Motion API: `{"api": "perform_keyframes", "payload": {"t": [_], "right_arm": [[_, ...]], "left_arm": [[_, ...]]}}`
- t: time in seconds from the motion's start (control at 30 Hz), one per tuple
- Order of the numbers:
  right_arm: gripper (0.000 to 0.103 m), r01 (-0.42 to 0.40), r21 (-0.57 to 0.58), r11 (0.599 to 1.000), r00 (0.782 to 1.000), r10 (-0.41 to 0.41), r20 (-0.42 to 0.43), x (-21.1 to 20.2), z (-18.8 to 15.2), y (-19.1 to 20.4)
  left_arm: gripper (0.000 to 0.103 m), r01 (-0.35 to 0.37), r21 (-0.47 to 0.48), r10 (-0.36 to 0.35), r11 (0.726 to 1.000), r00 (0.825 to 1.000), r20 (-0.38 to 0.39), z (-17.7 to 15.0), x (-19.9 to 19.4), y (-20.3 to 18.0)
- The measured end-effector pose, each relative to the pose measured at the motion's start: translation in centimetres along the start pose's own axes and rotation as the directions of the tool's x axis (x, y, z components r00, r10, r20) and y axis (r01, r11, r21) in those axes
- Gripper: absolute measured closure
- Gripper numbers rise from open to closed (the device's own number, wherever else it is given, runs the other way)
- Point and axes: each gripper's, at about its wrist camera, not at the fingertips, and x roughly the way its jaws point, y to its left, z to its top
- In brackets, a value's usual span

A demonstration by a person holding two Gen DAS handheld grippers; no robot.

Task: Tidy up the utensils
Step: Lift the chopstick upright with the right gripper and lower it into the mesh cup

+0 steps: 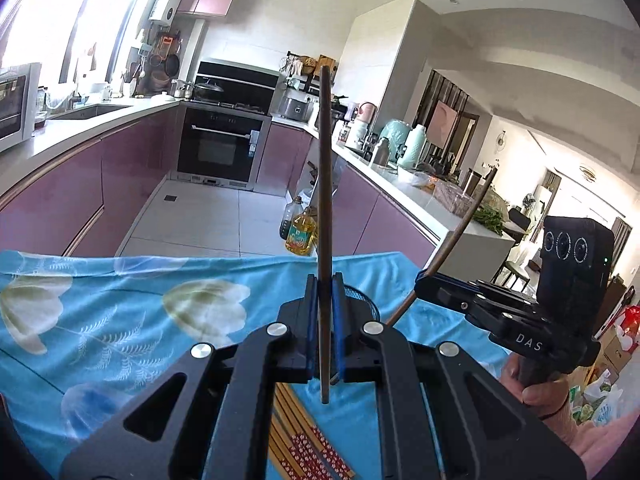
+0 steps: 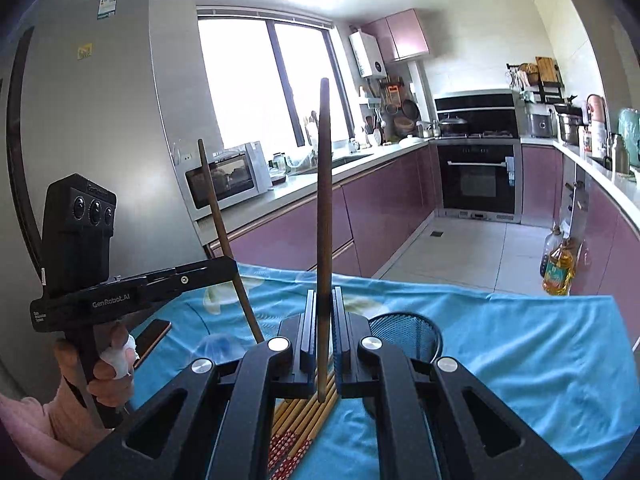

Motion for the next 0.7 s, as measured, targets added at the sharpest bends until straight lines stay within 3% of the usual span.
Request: {"api": "perform_keyframes", "payload": {"t": [0.2, 0.33, 0.53, 0.7], "right_arm": [[0.097, 0.033, -0.001, 0.999, 0.998, -0.033, 0.060, -0.9, 2.7, -1.8], [0.097, 0.061, 0.001, 0.998, 0.997, -0.061, 0.055, 0.0, 3.3, -2.8], [0.097, 0.088, -0.014, 0.996, 0.996, -0.089, -0.025, 2.3, 2.5, -3.7], [0.097, 0.099, -0.036, 0.994, 0.982, -0.103, -0.156, 5.1, 1.0, -4.3]], "left_arm": [[0.095, 0.016, 0.012, -0.016, 1.000, 0.999, 0.051, 3.3, 1.6, -1.7], [0.095, 0.008, 0.022, -0.009, 1.000, 0.998, 0.057, 4.6, 3.6, -2.3], [0.095, -0.025, 0.031, 0.025, 0.999, 1.000, 0.000, 4.1, 8.0, -2.3], [0.095, -0.037, 0.047, 0.041, 0.998, 0.995, -0.090, 2.2, 11.4, -1.9]]}}
